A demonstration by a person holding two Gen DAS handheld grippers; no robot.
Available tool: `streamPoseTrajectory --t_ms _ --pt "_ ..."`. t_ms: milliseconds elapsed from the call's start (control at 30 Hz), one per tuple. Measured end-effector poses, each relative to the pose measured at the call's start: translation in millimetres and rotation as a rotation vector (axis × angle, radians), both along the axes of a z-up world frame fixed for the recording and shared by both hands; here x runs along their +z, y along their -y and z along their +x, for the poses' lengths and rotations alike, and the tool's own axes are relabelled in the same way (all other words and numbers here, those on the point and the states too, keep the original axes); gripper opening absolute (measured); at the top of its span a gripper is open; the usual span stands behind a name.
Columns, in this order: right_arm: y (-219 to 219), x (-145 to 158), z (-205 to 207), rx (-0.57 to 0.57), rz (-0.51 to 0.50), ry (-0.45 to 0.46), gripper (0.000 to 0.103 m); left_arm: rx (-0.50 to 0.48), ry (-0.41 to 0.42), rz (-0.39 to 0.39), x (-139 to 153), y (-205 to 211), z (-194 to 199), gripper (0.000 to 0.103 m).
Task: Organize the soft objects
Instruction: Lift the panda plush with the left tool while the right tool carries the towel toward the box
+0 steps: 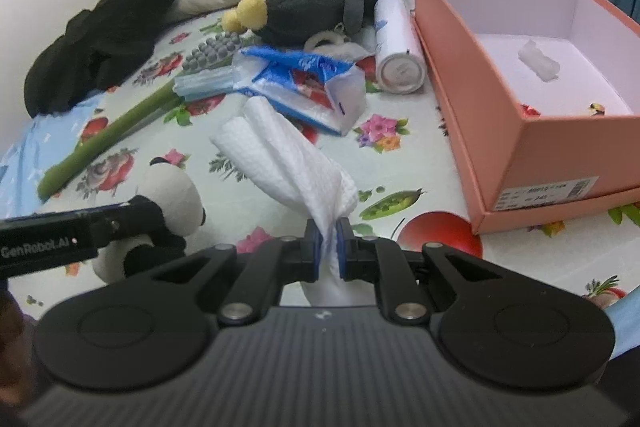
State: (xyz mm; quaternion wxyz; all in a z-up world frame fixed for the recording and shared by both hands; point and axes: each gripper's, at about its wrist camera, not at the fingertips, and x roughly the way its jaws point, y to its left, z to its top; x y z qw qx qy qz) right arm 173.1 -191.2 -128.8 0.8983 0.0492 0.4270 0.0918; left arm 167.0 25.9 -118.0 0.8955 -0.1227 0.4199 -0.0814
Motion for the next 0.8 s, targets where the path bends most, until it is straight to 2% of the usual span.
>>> streamPoseTrajectory --t_ms 100,233,467,800 --pt "10 14 -1 -0.013 0.023 0.016 0.012 -0.009 0.011 -0.003 13 10 2 0.043" --pt "26 36 -2 -0.039 0.054 0.047 0.012 -0.01 0.032 -0.044 37 24 9 0.043" --pt "53 82 -2 -0.074 0.068 0.123 0.012 -0.062 0.109 -0.043 87 57 22 0.043" --pt "91 134 13 -0.118 0.076 0.211 0.013 -0.103 0.201 -0.062 142 100 47 0.043"
